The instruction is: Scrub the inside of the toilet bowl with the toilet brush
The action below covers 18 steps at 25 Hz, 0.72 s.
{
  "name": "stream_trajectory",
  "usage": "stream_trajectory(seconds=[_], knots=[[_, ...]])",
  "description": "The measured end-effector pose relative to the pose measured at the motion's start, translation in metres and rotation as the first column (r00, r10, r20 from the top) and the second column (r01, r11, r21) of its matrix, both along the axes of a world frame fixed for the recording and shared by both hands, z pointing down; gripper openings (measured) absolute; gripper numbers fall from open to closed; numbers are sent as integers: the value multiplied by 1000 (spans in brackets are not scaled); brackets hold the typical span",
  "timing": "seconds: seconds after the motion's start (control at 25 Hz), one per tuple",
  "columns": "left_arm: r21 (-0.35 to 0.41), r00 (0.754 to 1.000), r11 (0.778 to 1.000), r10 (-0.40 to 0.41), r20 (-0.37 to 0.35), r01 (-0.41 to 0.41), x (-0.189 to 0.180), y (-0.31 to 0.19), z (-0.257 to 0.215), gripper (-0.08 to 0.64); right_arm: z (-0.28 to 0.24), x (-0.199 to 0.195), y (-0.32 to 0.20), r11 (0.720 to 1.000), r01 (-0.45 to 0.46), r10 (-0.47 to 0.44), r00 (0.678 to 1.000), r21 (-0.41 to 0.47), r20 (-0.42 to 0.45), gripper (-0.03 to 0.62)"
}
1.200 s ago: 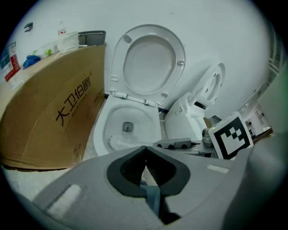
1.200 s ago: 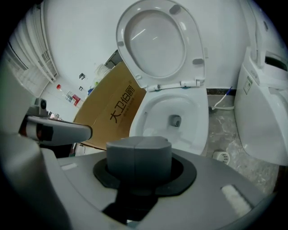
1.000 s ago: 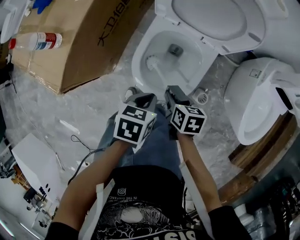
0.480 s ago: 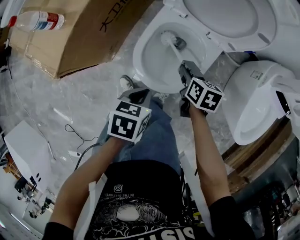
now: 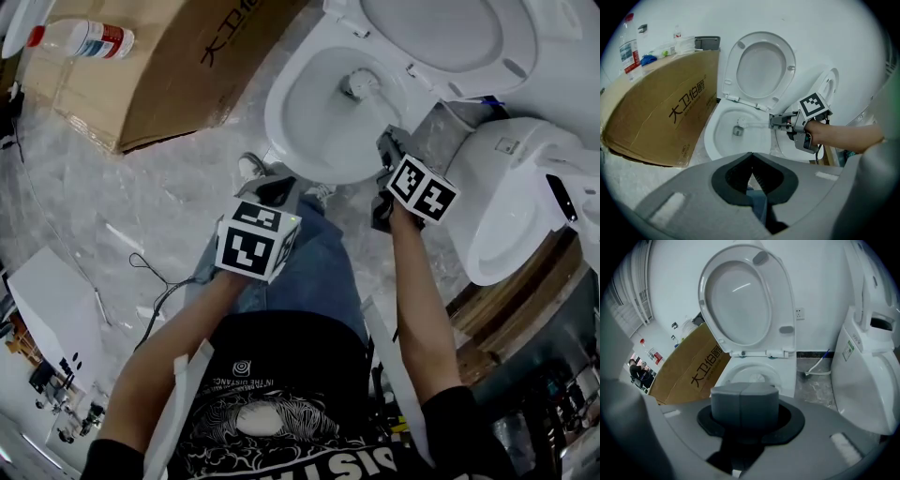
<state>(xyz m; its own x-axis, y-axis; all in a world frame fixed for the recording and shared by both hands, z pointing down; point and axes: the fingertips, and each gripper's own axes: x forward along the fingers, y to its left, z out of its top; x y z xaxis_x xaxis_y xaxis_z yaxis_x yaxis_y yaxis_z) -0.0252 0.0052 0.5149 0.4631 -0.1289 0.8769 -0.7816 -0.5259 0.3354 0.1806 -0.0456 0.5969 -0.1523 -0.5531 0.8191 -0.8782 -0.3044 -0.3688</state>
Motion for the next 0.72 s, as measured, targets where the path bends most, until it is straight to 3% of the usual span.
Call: stream_trajectory(seconds=[0.36,0.72], knots=[[0,998,998,56,-17,-56,26,-5,5,-3,-1,9,55,998,14,-15,1000,-65,-8,150],[-3,994,995,100,-37,-101,46,-3,5,-3,-5,-17,113,992,37,-30,998,-119,54,150]])
